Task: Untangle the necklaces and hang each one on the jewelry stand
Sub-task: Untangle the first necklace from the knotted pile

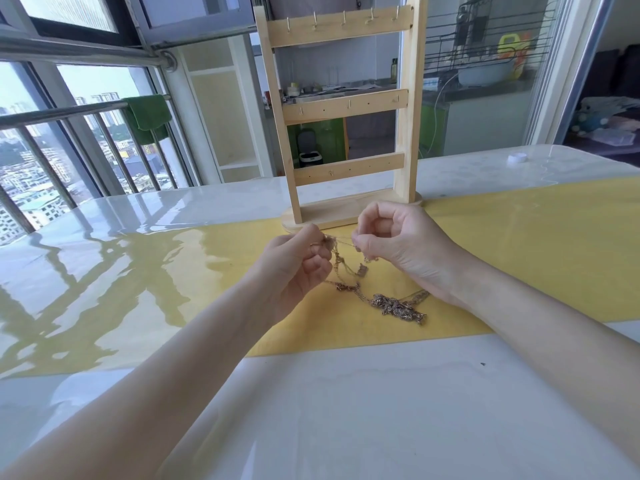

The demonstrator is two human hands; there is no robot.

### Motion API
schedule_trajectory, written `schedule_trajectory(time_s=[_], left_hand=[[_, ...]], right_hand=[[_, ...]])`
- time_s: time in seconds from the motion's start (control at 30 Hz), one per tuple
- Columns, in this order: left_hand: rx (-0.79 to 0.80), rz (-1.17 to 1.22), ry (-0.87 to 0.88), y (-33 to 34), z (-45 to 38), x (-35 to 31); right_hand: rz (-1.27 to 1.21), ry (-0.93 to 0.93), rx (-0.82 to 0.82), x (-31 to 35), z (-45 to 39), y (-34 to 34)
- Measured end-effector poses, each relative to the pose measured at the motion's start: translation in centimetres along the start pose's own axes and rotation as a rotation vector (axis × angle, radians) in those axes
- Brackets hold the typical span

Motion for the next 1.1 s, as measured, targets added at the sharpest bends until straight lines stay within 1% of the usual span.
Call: schedule_trajectory(time_s=[0.07, 0.2, 0.37, 0.43, 0.6, 0.7, 0.77, 0.97, 1.1], left_hand=[[-0.025, -0.008, 0.044, -0.1, 0.1, -0.1], [-0.006, -0.095, 0.101, 0.1, 0.4, -0.3], [-0.069, -0.238, 0.199, 0.2, 0.9, -0.6], [-0.095, -0.299, 0.251, 0.2, 1.1, -0.8], [-0.218, -0.510, 0.429, 0.6, 1.6, -0.9], [-0.296, -0.609, 0.570, 0.8, 2.0, -1.1], [-0.320, -0.633, 0.626, 0.9, 2.3, -1.4], [-0.298, -0.671, 0.637, 1.0, 2.2, -1.4], [-0.294, -0.782, 0.666, 1.4, 2.2, -1.3]], right_hand=[[-0.001, 0.017, 0.013, -0.2, 0.0, -0.1], [0.101, 0.072, 0.055, -1.0, 0.2, -0.3], [-0.064, 0.117, 0.045, -1.3, 0.2, -0.3], [-0.040, 0.115, 0.037, -1.3, 0.1, -0.3], [0.115, 0.098, 0.040, -1.2, 0.2, -0.4], [0.152, 0.098, 0.039, -1.0, 0.2, -0.3], [0.147, 0.106, 0.041, -1.0, 0.3, -0.2], [0.103, 0.108, 0.003, -0.9, 0.3, -0.1], [0.100, 0.103, -0.010, -0.9, 0.1, -0.2]])
Point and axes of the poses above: each hand's wrist, its own z-axis away from the middle knuckle, its own y-axis out of the palm, x = y × z, the point moved 4 cm from there along -z, towards the middle knuckle, and after that the axes turned 14 degrees about -y, right-handed, at the moved point
